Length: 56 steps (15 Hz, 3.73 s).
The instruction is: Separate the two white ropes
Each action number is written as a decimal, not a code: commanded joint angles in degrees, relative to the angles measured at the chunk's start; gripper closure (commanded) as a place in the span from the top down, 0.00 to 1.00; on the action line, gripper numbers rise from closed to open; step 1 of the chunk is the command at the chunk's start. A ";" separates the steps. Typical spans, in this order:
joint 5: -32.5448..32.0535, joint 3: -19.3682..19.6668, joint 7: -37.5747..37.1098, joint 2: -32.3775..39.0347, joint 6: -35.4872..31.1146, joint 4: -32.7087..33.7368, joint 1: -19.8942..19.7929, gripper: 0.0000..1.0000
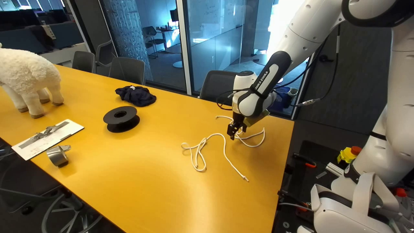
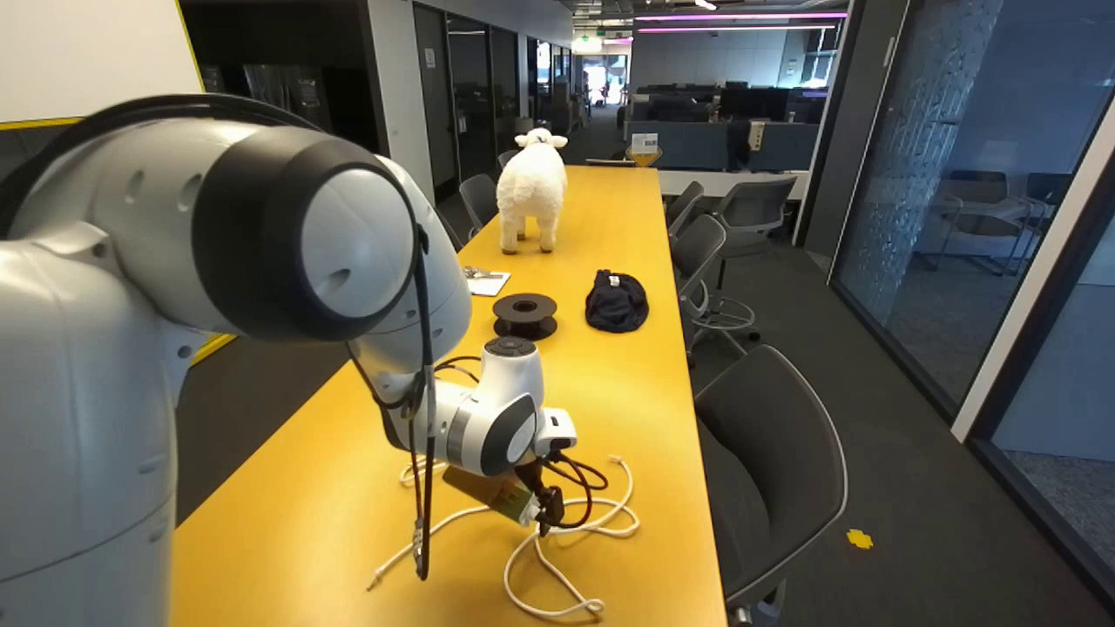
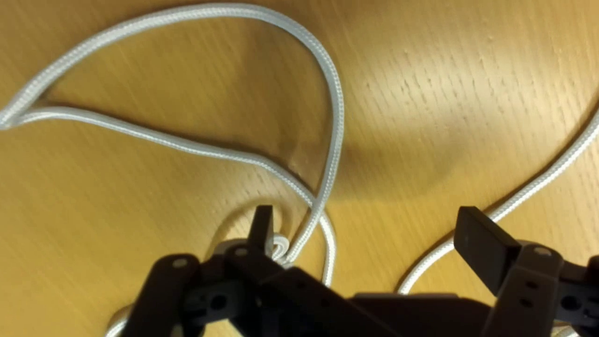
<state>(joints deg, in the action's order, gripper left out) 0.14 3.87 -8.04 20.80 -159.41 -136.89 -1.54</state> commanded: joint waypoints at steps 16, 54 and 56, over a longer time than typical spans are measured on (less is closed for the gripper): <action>6.97 -2.45 0.99 5.75 -4.28 2.89 -2.18 0.58; 6.22 -7.13 6.10 -1.36 -2.99 -6.94 -1.41 0.33; 5.69 -6.26 5.26 -2.01 -1.81 -6.54 -0.91 0.37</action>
<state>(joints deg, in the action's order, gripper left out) 5.95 -3.61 -2.56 21.39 -163.21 -142.71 -3.11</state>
